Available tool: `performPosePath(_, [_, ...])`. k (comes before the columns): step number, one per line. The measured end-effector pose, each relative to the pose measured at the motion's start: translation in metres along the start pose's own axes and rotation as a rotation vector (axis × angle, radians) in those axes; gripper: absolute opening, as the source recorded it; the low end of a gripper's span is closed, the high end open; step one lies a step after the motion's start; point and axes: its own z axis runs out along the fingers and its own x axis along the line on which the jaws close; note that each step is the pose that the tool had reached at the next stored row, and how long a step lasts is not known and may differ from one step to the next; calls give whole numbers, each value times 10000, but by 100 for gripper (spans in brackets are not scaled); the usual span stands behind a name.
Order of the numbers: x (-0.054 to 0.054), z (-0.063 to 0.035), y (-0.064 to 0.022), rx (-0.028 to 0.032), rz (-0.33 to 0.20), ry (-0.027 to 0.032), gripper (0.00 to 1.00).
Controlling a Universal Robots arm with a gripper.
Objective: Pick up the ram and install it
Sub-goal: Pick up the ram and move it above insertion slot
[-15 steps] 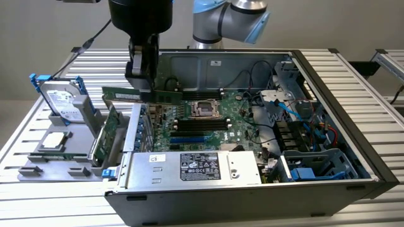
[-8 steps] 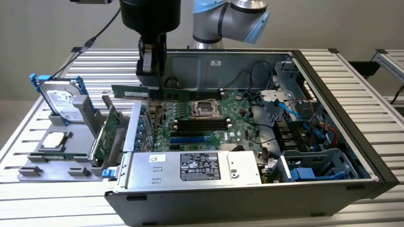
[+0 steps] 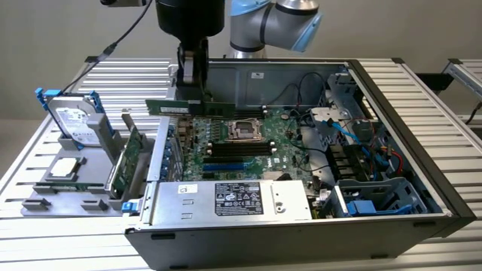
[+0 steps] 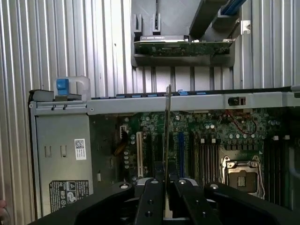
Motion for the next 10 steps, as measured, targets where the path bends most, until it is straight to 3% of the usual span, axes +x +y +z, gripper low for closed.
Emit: performPosePath(10, [-107,-7,-171,15,-37,1,15])
